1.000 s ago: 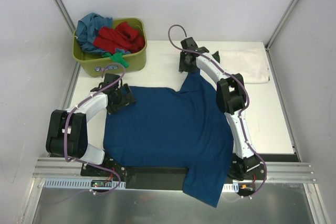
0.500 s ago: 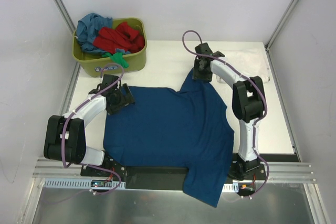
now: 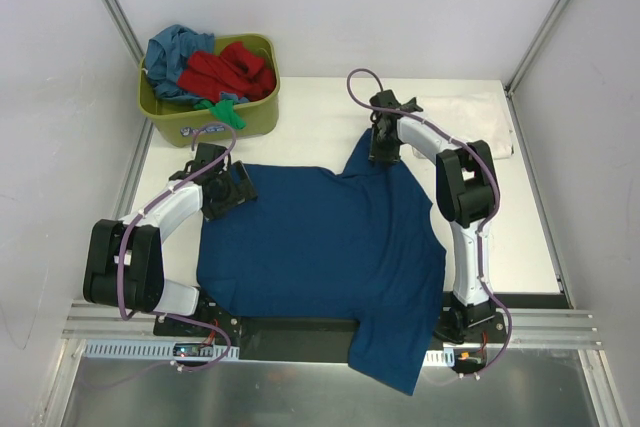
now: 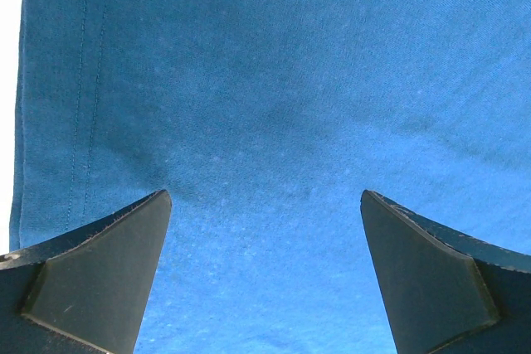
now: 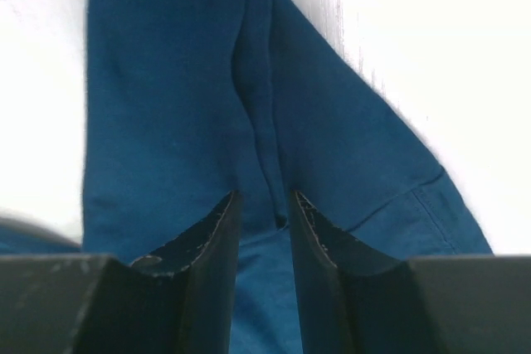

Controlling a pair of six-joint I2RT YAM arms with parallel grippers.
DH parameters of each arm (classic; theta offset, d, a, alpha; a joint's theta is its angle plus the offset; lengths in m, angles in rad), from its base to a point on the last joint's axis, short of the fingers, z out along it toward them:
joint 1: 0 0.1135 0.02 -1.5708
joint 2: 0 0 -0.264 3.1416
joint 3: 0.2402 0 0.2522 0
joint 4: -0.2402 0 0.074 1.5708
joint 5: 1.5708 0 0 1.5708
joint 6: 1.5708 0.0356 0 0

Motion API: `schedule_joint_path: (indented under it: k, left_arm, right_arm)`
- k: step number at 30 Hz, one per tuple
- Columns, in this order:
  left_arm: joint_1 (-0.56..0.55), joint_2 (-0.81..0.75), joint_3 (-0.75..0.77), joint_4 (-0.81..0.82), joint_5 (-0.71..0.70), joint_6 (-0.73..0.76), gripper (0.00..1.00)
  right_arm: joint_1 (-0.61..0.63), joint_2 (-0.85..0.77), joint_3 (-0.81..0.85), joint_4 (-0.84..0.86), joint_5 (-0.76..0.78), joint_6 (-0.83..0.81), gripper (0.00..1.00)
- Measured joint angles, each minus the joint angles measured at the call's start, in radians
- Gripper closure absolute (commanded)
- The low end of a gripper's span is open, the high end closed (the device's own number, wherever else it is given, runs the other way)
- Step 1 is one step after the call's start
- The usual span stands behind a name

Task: Fold and stack the t-shirts
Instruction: Flatten out the tshirt

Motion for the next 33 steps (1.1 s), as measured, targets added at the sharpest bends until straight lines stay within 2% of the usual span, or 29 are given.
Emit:
schedule_joint_path:
  k: [2, 6, 12, 14, 15, 24, 30, 33]
  left_arm:
    - [0.000, 0.000, 0.000, 0.000, 0.000, 0.000, 0.01]
    - [0.000, 0.000, 0.000, 0.000, 0.000, 0.000, 0.01]
    - [0.000, 0.005, 0.000, 0.000, 0.000, 0.000, 0.01]
    - [0.000, 0.006, 0.000, 0.000, 0.000, 0.000, 0.01]
    - [0.000, 0.006, 0.000, 0.000, 0.000, 0.000, 0.01]
    - [0.000, 0.008, 0.000, 0.000, 0.000, 0.000, 0.01]
    - [0.000, 0.008, 0.000, 0.000, 0.000, 0.000, 0.01]
    - [0.000, 0.008, 0.000, 0.000, -0.001, 0.000, 0.01]
  right_arm:
    - [0.000, 0.010, 0.000, -0.006, -0.001, 0.003, 0.68]
    - [0.000, 0.014, 0.000, -0.010, -0.011, 0.007, 0.85]
    - [0.000, 0.014, 0.011, -0.021, -0.011, 0.027, 0.89]
    - [0.000, 0.014, 0.027, -0.032, -0.007, 0.031, 0.93]
    - [0.000, 0.014, 0.035, -0.036, -0.006, 0.031, 0.99]
    - [0.002, 0.014, 0.082, -0.042, -0.016, 0.035, 0.99]
    - [0.016, 0.016, 0.113, -0.004, -0.094, 0.081, 0.99]
    - [0.036, 0.047, 0.183, 0.045, -0.135, 0.120, 0.99]
